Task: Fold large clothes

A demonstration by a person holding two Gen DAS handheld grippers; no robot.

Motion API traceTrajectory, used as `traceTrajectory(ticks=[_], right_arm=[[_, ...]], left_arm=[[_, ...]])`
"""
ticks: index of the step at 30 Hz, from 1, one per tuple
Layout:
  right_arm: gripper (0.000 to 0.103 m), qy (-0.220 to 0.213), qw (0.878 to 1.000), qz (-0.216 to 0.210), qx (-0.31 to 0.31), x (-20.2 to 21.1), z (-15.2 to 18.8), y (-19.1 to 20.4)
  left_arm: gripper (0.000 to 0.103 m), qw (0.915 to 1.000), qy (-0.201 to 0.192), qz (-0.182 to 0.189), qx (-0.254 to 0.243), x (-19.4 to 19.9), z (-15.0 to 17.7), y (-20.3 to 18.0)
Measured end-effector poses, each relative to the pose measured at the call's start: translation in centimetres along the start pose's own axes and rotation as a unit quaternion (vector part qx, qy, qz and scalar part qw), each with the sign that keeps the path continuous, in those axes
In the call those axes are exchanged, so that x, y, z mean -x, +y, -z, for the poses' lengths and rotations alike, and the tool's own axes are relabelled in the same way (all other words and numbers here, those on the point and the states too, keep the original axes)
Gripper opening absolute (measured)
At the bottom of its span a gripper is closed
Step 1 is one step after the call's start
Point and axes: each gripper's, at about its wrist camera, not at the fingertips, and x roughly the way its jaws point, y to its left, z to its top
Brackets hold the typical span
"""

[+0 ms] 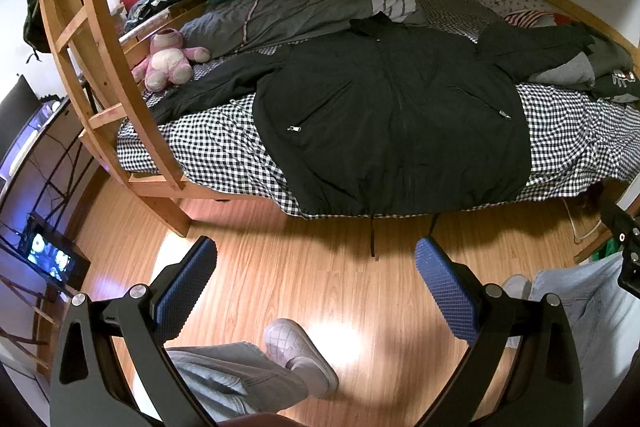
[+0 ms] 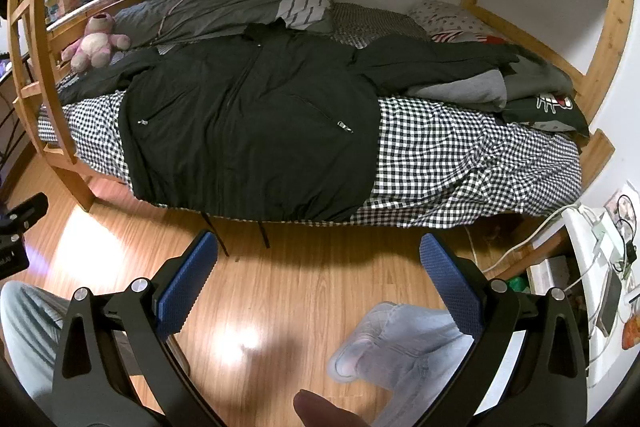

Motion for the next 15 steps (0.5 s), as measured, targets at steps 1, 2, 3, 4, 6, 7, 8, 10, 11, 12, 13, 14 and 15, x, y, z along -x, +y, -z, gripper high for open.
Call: traceTrajectory(ticks=[1,2,3,4,6,7,8,10,11,12,13,14,15], right_arm=[[0.100,0.001,1.000,-0.001,0.000,-0.2,0.0,0.0],[0.100,0.002,1.000,-0.001,-0.001,-0.5,-0.1,-0.1],[0.100,0.004,1.000,-0.001,-0.002,-0.7,-0.1,-0.2],[0.100,0.006,1.000,-0.001,-0.002,-1.0,0.0,-0.1],[0.100,0.010,1.000,-0.001,-0.002,-1.6,-0.2,-0.1],[0.100,0.011,1.000,-0.002,-0.002,-1.9,-0.3,-0.1],[0.100,0.011,1.000,-0.002,-0.002,-2.1,-0.5,0.0],[0.100,0.010,1.000,-0.003,0.000,-2.5,-0.9,0.2],[0.100,0.010,1.000,-0.004,0.001,-2.7,-1.1,0.3],[0.100,0.011,1.000,-0.005,0.002,-3.0,-1.4,0.3],[0.100,0.012,1.000,-0.005,0.002,-3.4,-1.7,0.3],[0.100,0.012,1.000,-0.006,0.002,-3.7,-1.9,0.3],[0.100,0.013,1.000,-0.007,0.002,-4.1,-2.3,0.2]], left_arm=[[0.098,1.0000,0.001,0.000,0.001,-0.1,0.0,0.0],[0.098,1.0000,0.002,-0.001,0.000,-0.3,0.0,0.0],[0.098,1.0000,0.004,-0.003,0.000,-0.5,0.0,0.0],[0.098,1.0000,0.007,-0.005,-0.001,-0.9,0.0,0.0],[0.098,0.9999,0.012,-0.006,-0.002,-1.5,0.0,-0.1],[0.098,0.9999,0.013,-0.006,-0.003,-1.6,-0.1,-0.2],[0.098,0.9999,0.015,-0.007,-0.004,-1.8,-0.2,-0.3],[0.098,0.9998,0.015,-0.008,-0.005,-2.2,-0.7,-0.5],[0.098,0.9999,0.015,-0.007,-0.005,-2.3,-0.9,-0.5],[0.098,0.9999,0.013,-0.008,-0.006,-2.5,-1.3,-0.6],[0.098,0.9998,0.012,-0.010,-0.007,-2.6,-1.5,-0.6],[0.098,0.9998,0.012,-0.014,-0.008,-2.8,-1.9,-0.7],[0.098,0.9998,0.012,-0.014,-0.007,-3.0,-2.1,-0.8]])
